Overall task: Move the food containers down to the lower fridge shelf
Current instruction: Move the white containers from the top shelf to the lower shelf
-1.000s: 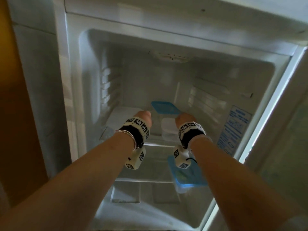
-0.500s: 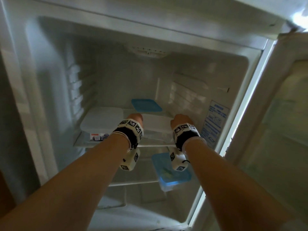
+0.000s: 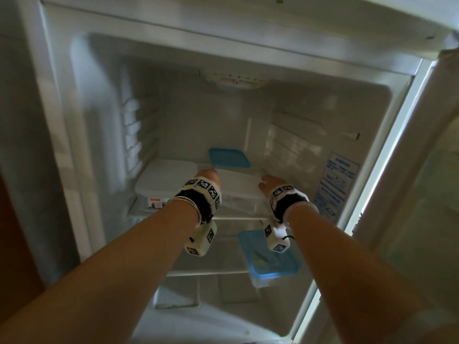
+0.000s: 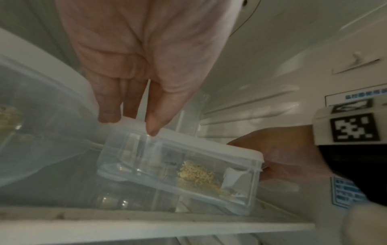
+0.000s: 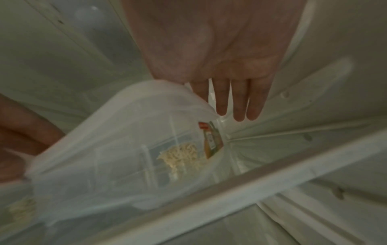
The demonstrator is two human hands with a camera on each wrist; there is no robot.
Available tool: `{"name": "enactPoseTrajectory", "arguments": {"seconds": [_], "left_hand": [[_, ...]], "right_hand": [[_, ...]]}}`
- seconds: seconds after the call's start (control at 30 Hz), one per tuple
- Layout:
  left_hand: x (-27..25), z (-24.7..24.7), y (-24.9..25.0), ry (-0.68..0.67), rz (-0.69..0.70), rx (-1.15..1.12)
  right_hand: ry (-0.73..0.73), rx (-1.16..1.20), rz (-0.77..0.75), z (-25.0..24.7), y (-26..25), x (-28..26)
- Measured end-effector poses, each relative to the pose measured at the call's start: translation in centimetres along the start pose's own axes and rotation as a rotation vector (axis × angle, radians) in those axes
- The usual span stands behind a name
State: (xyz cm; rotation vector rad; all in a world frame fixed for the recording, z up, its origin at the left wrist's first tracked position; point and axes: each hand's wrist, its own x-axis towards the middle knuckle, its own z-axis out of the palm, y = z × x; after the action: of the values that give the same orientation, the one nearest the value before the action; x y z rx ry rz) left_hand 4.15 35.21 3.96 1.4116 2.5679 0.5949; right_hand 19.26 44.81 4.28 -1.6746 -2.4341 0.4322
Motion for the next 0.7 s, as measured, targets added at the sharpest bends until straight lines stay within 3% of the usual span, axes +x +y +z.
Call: {"name": "enactPoseTrajectory", "arguments": {"seconds": [0.33, 0.47, 0.7], "left_hand": [[-0.1, 0.8, 0.3, -0.007, 0.077, -0.107], [0.1, 0.5, 0.3, -0.017, 0.065, -0.145], [-0.1, 0.4, 0.0, -0.069, 0.049, -0.152]], "right_hand": [[0.009, 0.073, 0.053, 0.5, 0.3, 1.5], [-0.002, 0.206, 0.075, 1.0, 1.2, 3.4], [-0.013, 0.318, 0.084, 0.7, 0.9, 0.9]]}}
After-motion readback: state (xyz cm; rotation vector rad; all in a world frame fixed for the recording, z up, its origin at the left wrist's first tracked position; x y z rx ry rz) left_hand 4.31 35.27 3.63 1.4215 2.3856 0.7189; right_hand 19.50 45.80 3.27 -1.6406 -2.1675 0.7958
